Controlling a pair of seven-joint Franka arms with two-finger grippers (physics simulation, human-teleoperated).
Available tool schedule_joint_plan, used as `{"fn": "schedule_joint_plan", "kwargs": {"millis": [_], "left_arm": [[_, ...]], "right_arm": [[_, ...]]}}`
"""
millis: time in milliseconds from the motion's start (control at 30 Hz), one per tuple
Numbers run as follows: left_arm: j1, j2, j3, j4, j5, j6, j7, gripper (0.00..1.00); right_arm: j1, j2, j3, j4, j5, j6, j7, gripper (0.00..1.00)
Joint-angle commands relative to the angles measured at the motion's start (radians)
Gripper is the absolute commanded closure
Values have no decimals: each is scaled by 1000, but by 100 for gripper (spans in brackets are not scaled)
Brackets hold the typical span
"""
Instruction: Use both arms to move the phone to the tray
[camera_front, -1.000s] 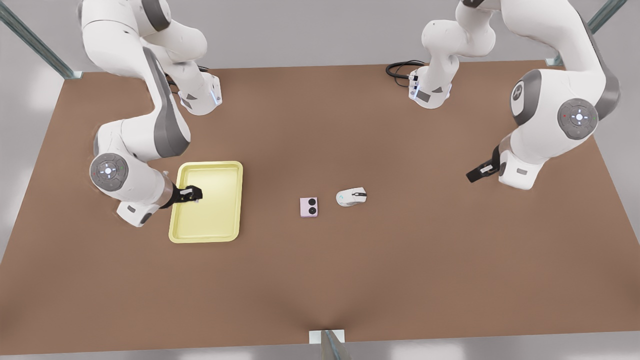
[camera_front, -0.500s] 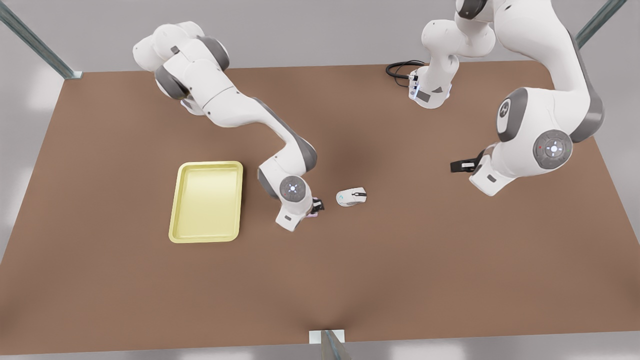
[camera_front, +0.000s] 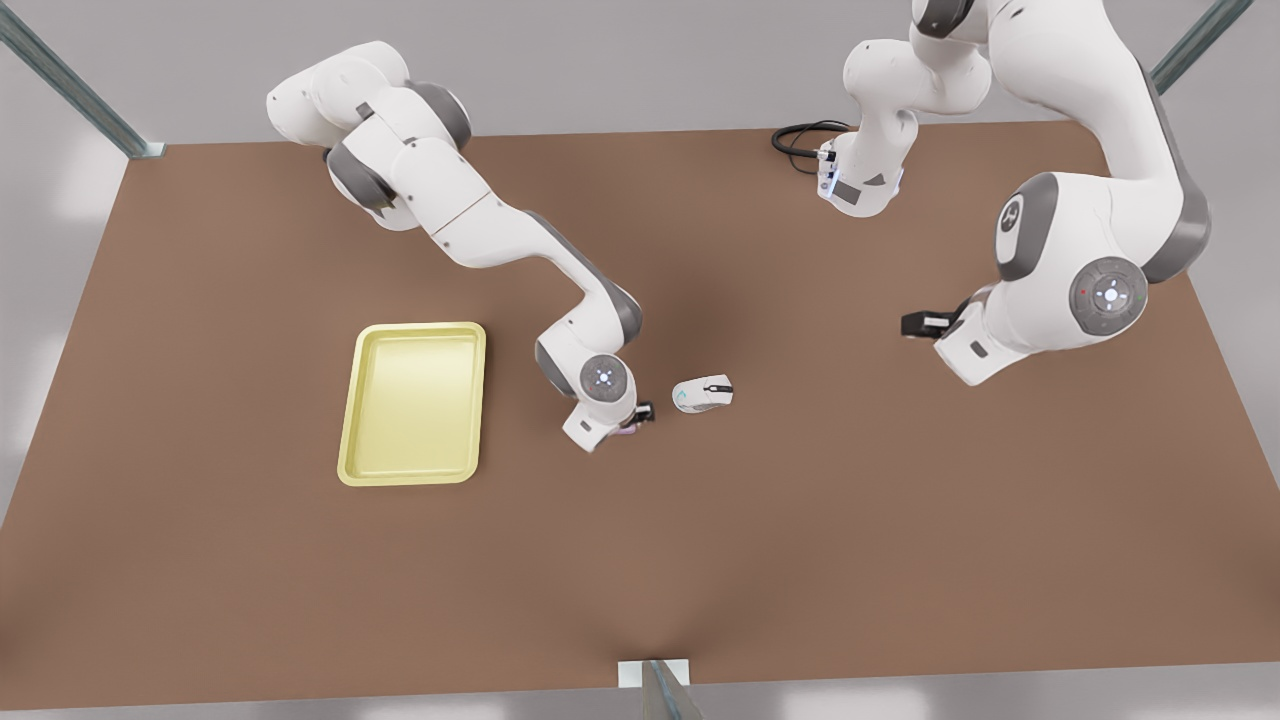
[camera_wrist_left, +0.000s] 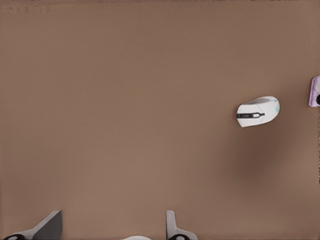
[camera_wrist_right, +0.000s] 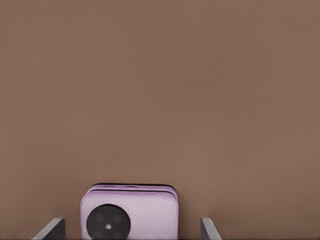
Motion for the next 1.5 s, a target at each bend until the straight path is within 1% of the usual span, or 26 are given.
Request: {"fn": "schedule_joint_plan", "kwargs": {"millis": [0,233,333,867,933,967,1067,1100,1133,1200,1233,1267,1333,1400,1433,1467], "left_arm": [[0,-4,0,14,-12,-3,116,0],[-3,-34,9,18,8,5,87,0],[-2,-32,9,18,6,5,88,0],[-2,-29,4,29,6,3,82,0],[-2,-31,4,29,5,3,82,0],[-2,-31,4,29,5,3,79,0],[-3,-31,4,32,5,3,74,0],[-3,-32,3,34,5,3,74,0],[-2,-32,4,34,5,3,76,0],[-3,-32,4,34,5,5,76,0],[-3,-31,4,34,5,5,76,0],[-3,-31,3,32,5,3,76,0],[-2,-31,3,32,6,3,77,0],[-2,-31,4,32,8,2,76,0],[-2,-31,4,32,10,2,76,0],[-3,-31,4,32,19,3,73,0]], "right_arm": [[0,-8,0,-26,1,17,-69,0],[4,-22,2,-40,-5,17,-160,0],[34,-11,2,-37,-7,30,-163,0],[35,-5,-6,-58,-28,63,-200,0],[35,-5,-4,-58,-27,71,-198,14],[35,-5,-4,-57,-27,71,-198,18],[30,-13,-4,-51,-25,69,-200,20],[20,-39,-4,-51,-24,56,-201,20],[-29,-99,-1,-72,-18,34,-216,19],[-172,-248,0,-204,-16,-7,-360,19],[-247,-300,-1,-245,-16,-50,-448,19],[-307,-356,-1,-321,-16,-49,-526,19],[-400,-470,-1,-494,-16,-32,-634,18],[-448,-588,-1,-660,-16,-17,-678,18],[-466,-652,-4,-762,-16,29,-713,18],[-523,-676,-4,-827,-16,75,-782,18]]}}
